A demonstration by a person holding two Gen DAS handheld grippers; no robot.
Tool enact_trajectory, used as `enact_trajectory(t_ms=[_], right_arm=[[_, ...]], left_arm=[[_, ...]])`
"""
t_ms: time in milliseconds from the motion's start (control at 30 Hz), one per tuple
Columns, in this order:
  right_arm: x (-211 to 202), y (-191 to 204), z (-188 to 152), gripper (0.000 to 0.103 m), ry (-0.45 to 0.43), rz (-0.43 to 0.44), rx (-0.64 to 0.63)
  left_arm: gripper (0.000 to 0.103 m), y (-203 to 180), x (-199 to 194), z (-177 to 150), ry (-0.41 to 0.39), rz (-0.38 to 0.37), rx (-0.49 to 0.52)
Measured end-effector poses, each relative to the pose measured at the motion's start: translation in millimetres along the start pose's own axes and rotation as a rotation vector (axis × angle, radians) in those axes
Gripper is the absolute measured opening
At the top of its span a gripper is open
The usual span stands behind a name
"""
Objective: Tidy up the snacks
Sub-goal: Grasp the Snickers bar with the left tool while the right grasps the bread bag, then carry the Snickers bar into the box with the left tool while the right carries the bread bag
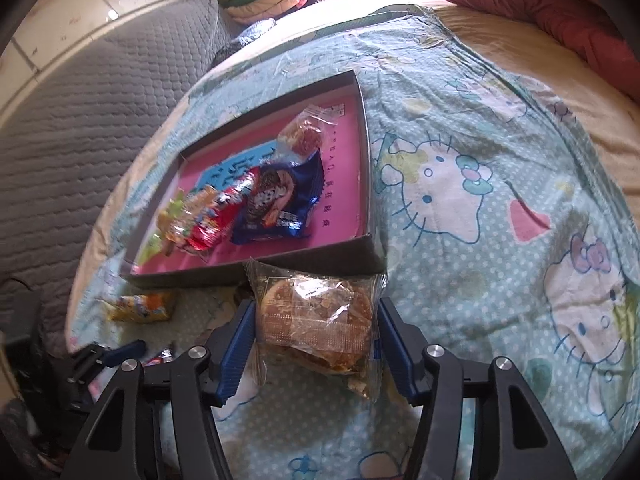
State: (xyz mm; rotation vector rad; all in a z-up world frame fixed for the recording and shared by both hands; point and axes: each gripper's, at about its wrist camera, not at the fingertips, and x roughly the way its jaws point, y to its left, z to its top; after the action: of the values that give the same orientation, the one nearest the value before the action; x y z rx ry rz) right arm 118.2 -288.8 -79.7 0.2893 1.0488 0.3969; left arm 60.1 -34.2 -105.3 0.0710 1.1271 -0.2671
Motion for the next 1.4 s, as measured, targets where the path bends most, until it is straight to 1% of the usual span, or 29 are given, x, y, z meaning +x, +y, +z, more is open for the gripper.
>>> enact_trajectory(t_ms=[33, 67, 100, 167, 267, 367, 567, 833, 1100, 1400], right_arm=[[-1.9, -0.9, -0.2, 0.059, -0.003, 0.023, 0.014], [-3.8, -0.9, -0.3, 0.059, -0.007, 0.039, 0.023], [-5.6, -0.2, -0.2, 0.059, -0.012, 0.046, 0.025], [-8.5, 2.8, 0.4, 0.059, -0.024, 0.056, 0.019], [-12.4, 7.4, 1.0, 0.059, -0.040, 0.071, 0.005], [-15.9, 12.9, 1.2, 0.059, -0.056, 0.086, -0.014], [-21.7, 17.8, 3.2, 0.059, -0.085, 0.130, -0.029], [-27.1, 23.9, 5.6, 0.059, -0.112, 0.160, -0.050], [-29.3, 26.0, 8.2, 0.059, -0.125, 0.180, -0.052], [-35.2, 28.0, 15.1, 0.059, -0.165, 0.188, -0.063]], left_arm=[[0.069, 0.3, -0.2, 0.0, -0.004, -0.006, 0.000], [0.060, 1.3, -1.9, -0.9, -0.006, -0.007, -0.001], [0.047, 1.4, -3.1, -0.5, -0.010, -0.005, -0.002], [0.033, 1.8, -4.5, 0.2, -0.014, -0.004, -0.001], [0.031, 4.9, -6.7, 0.8, -0.019, -0.016, -0.019], [0.030, 10.5, -12.4, 3.1, -0.024, -0.047, -0.054], [0.030, 7.9, -32.5, 12.8, -0.076, -0.061, -0.061], [0.029, 4.5, -50.0, 19.4, -0.120, -0.061, -0.059], [0.029, 12.8, -61.8, 26.3, -0.153, -0.051, -0.085], [0.029, 22.5, -67.2, 44.8, -0.196, -0.028, -0.109]])
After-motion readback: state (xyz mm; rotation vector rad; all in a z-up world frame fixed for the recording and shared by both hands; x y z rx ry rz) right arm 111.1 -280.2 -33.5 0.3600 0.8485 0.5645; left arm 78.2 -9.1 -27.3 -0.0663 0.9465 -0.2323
